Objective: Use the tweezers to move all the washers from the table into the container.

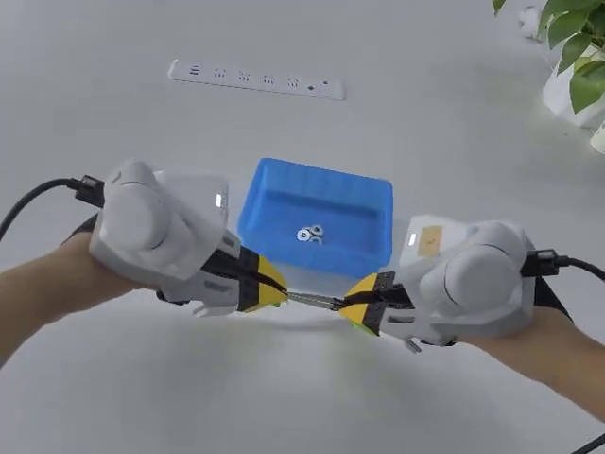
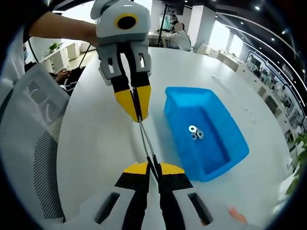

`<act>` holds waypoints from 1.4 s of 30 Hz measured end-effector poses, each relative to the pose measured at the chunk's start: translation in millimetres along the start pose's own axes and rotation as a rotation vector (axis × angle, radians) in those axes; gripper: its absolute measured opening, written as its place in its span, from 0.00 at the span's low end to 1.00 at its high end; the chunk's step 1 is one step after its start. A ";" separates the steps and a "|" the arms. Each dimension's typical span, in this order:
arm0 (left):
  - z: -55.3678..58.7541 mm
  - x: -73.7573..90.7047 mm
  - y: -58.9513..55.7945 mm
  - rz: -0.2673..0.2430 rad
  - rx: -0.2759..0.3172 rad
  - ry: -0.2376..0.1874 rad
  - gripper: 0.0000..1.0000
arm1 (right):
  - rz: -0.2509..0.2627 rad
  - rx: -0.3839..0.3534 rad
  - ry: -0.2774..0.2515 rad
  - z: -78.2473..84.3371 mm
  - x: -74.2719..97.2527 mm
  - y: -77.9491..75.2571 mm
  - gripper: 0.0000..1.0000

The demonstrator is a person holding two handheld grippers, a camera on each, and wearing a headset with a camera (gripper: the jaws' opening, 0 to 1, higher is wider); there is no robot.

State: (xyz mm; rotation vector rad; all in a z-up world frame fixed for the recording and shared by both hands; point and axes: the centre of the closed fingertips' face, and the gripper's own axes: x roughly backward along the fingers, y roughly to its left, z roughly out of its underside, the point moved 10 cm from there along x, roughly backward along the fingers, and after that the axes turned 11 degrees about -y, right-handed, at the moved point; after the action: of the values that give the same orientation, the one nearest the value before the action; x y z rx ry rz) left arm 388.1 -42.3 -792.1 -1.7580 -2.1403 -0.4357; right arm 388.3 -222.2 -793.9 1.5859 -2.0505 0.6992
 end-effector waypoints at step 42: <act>21.6 -3.5 -0.5 -0.073 0.018 0.189 0.13 | 0.003 -0.016 0.068 9.8 -5.3 0.3 0.13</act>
State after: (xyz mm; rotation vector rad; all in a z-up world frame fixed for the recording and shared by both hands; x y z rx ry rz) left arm 386.8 -36.0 -813.0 -1.5651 -2.0729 -0.5760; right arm 388.8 -224.5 -804.8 1.5299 -2.0048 0.7253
